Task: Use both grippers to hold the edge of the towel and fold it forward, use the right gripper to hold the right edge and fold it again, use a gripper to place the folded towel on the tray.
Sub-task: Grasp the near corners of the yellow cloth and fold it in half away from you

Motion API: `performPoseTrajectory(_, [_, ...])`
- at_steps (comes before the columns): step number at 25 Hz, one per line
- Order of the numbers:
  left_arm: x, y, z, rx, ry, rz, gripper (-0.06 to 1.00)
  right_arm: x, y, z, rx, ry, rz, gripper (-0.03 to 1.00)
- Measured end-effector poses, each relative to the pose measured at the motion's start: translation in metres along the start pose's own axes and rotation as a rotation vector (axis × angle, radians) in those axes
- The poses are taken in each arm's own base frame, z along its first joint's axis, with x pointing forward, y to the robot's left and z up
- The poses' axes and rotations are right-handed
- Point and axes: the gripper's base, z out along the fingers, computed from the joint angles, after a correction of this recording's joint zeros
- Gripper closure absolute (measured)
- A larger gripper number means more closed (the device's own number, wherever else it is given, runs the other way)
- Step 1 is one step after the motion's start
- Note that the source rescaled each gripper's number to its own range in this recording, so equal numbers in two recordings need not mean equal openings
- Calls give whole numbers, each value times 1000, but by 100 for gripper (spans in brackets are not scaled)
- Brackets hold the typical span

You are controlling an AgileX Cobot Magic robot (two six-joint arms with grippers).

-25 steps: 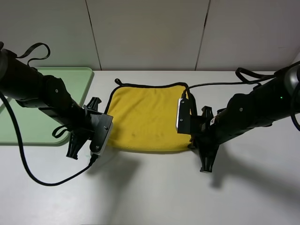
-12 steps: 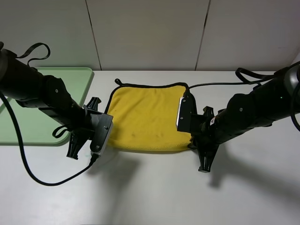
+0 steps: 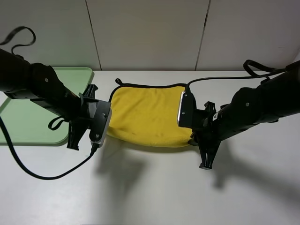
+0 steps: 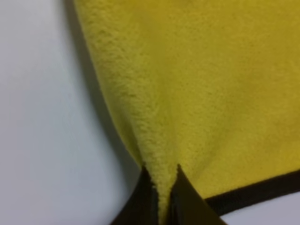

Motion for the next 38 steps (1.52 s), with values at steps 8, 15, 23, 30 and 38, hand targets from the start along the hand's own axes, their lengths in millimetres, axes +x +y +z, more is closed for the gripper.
performPoseTrajectory(8, [-8, 12, -47, -115, -42, -5, 94, -3, 1, -17, -37, -8, -2, 97])
performPoseTrajectory(15, [-12, 14, -72, -159, -66, 3, 94, -8, -2, -43, -16, -51, 8, 97])
performPoseTrajectory(23, [-14, 11, -89, -159, -85, -1, 94, -14, -4, -81, 27, -117, 0, 97])
performPoseTrajectory(30, [-17, 10, -112, -209, -108, -19, 94, -12, -2, -107, 44, -122, -8, 97])
performPoseTrajectory(38, [-19, 9, -138, -283, -130, -13, 94, -7, 1, -115, 33, -77, 8, 97])
